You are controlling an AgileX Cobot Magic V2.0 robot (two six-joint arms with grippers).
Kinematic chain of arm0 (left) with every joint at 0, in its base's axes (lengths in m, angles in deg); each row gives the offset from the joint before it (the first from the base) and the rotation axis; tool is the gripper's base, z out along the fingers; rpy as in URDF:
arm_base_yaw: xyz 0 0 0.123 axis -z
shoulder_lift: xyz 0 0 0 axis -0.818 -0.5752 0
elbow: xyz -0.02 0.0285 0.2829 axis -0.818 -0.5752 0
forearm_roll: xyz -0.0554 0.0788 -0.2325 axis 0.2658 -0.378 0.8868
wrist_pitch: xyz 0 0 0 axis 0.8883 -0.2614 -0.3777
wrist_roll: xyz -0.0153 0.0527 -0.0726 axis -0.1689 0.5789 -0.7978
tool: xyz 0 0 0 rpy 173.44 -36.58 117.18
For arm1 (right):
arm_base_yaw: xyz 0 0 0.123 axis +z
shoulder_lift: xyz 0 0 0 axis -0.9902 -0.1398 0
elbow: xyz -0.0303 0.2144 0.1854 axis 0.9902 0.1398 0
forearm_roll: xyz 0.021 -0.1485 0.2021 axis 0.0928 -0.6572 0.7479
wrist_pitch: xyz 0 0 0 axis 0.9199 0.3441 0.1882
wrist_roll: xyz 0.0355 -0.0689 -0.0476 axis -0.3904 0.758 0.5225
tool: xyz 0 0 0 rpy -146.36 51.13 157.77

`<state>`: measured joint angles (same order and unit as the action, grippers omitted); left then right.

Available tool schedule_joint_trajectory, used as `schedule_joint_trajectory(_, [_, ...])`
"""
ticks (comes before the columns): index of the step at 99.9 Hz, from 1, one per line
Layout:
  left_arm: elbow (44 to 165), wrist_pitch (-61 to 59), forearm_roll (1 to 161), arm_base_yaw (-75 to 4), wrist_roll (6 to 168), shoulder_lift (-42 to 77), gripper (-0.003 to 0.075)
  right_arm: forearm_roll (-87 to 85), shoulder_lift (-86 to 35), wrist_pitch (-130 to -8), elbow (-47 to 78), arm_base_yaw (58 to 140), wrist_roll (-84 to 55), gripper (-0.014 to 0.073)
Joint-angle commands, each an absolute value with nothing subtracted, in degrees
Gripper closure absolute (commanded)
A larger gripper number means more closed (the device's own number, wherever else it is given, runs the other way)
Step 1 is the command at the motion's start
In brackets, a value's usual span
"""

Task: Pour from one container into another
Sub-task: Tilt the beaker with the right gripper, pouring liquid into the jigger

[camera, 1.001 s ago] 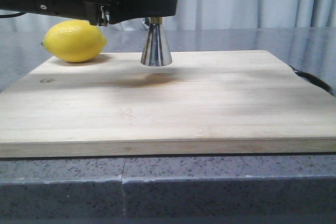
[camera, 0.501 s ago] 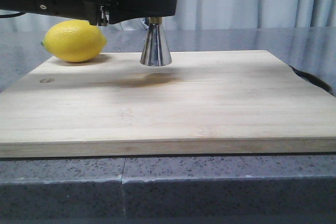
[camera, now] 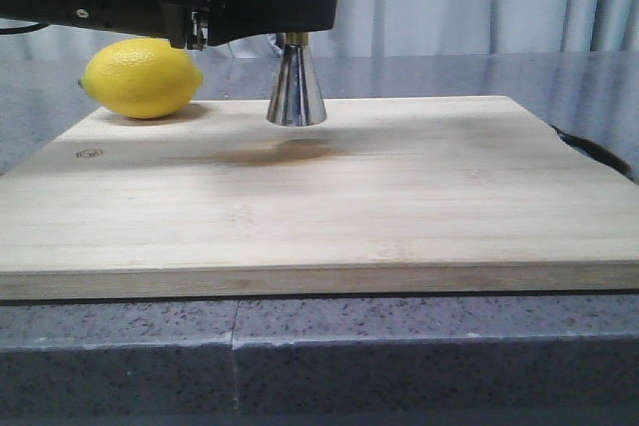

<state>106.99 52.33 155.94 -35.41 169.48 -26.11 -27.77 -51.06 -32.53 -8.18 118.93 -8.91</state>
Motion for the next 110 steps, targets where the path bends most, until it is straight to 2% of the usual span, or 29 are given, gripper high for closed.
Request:
schedule_joint_trajectory(1, [108.67, 58.23, 160.81, -35.12, 168.93, -23.73, 0.0482, -33.44, -50.20, -33.68, -11.40, 120.57, -7.69, 0.0334])
schedule_joint_trajectory(45, [108.67, 58.23, 160.81, -35.12, 168.93, -23.73, 0.0482, -49.53, -52.22, -27.46, -13.31, 126.81, -5.18, 0.0334])
schedule_joint_trajectory(110, [108.67, 58.23, 160.81, -35.12, 168.93, -23.73, 0.0482, -53.12, -52.22, -27.44, -13.31, 127.40, 5.88, 0.0334])
